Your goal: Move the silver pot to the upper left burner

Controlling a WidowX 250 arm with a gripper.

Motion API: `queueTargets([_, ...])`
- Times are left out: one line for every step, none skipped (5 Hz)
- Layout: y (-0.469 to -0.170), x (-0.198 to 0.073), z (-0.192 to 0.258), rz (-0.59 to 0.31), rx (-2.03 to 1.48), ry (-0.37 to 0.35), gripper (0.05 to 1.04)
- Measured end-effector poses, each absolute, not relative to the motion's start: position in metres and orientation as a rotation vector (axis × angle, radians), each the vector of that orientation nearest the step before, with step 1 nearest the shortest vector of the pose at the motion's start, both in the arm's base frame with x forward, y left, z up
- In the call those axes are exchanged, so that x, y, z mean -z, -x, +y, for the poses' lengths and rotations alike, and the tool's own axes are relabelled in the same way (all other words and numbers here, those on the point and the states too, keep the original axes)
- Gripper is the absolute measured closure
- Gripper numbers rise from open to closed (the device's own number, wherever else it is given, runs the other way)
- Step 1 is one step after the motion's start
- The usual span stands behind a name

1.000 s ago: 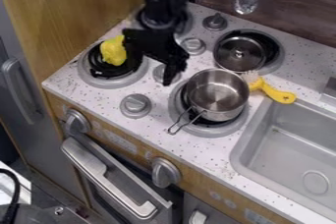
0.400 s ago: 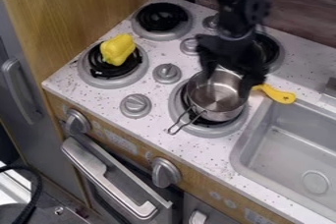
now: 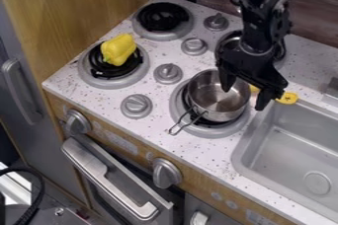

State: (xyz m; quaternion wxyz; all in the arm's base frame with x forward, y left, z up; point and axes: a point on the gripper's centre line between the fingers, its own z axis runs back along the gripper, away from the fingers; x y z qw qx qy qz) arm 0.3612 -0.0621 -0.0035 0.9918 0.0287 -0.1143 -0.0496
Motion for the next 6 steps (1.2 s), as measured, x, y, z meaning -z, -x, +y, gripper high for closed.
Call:
queueTargets([-0.365,0.027,-0.052,-0.182,0.077,-0.089,0.085])
queueTargets([-0.361,0.037,-0.044,-0.15,0.061,-0.098,0.085])
queueTargets([-0.359,0.041,-0.047,-0.139,0.047,-0.084,0.126])
queueTargets([-0.354,0.044,-0.045,-0.128,0.055,-0.09,0.395])
queueTargets([-0.352,0.046,-0.044,-0.127,0.066,-0.099,0.717])
queueTargets([-0.351,0.041,-0.04,-0.148,0.065,-0.092,0.931])
